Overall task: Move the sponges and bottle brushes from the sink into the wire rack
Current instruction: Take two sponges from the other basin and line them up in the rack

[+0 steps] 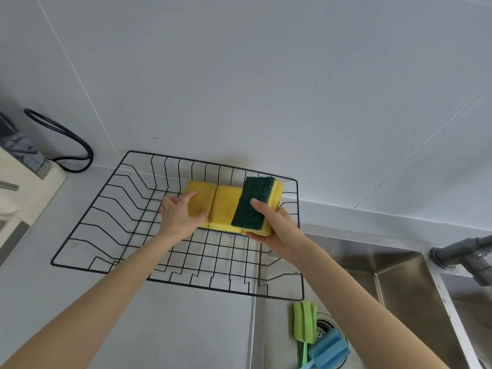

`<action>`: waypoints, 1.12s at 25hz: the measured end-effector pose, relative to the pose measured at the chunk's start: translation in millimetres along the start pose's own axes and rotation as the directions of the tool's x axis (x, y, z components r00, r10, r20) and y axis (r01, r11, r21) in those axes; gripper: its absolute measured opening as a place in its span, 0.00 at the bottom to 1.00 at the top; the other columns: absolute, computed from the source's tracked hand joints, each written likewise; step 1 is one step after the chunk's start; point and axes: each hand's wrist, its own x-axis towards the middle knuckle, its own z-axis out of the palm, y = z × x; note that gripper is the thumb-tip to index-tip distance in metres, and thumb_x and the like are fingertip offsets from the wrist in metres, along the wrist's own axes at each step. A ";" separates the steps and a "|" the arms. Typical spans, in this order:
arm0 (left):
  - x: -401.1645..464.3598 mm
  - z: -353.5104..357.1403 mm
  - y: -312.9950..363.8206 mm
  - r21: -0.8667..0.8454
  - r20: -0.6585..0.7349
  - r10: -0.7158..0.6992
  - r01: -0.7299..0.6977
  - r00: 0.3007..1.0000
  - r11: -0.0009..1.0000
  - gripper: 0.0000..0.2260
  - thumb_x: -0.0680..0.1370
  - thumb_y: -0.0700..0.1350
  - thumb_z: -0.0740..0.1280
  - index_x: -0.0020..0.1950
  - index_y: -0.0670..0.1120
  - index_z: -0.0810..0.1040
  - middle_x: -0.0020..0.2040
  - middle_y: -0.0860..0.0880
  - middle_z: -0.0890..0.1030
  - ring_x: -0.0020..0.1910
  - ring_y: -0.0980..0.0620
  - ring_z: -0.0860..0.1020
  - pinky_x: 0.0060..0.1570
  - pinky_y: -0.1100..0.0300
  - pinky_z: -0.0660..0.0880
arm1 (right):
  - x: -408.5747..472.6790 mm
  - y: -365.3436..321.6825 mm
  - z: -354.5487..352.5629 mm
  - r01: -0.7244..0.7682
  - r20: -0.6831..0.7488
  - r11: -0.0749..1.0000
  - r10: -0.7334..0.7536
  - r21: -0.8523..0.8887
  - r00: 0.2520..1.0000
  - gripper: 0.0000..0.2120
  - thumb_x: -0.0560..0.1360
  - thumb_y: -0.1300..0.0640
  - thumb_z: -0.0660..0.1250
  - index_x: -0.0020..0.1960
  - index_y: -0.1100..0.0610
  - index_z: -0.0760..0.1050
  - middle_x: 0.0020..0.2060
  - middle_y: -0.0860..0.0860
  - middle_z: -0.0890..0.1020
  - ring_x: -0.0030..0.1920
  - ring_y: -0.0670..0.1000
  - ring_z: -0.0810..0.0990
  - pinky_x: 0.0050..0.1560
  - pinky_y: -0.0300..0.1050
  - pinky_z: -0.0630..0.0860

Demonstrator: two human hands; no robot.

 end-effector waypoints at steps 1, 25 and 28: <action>-0.6 -0.6 0.3 -0.004 0.008 -0.002 0.002 1.000 1.000 0.29 0.73 0.48 0.67 0.71 0.49 0.61 0.64 0.38 0.61 0.66 0.40 0.59 0.67 0.51 0.62 | -0.1 -0.1 1.4 -0.001 0.007 1.000 0.001 0.003 1.000 0.29 0.73 0.55 0.68 0.69 0.58 0.58 0.60 0.57 0.74 0.60 0.57 0.75 0.58 0.53 0.76; -11.7 -82.4 -6.4 -0.602 -0.102 0.041 -0.094 0.994 0.793 0.15 0.77 0.50 0.60 0.61 0.46 0.71 0.62 0.45 0.75 0.60 0.48 0.76 0.55 0.53 0.75 | 9.8 -13.7 117.4 0.231 0.193 0.753 -0.140 -0.616 0.971 0.26 0.78 0.45 0.57 0.72 0.53 0.56 0.65 0.55 0.70 0.61 0.54 0.70 0.53 0.40 0.66; -4.6 -90.6 -24.0 -0.560 -0.100 -0.026 -0.035 0.995 0.828 0.22 0.76 0.53 0.62 0.67 0.46 0.68 0.66 0.48 0.73 0.64 0.48 0.72 0.65 0.48 0.70 | 16.7 -9.7 131.6 0.318 0.267 0.657 -0.181 -0.684 0.947 0.21 0.80 0.51 0.55 0.71 0.52 0.61 0.67 0.57 0.71 0.64 0.57 0.72 0.60 0.46 0.69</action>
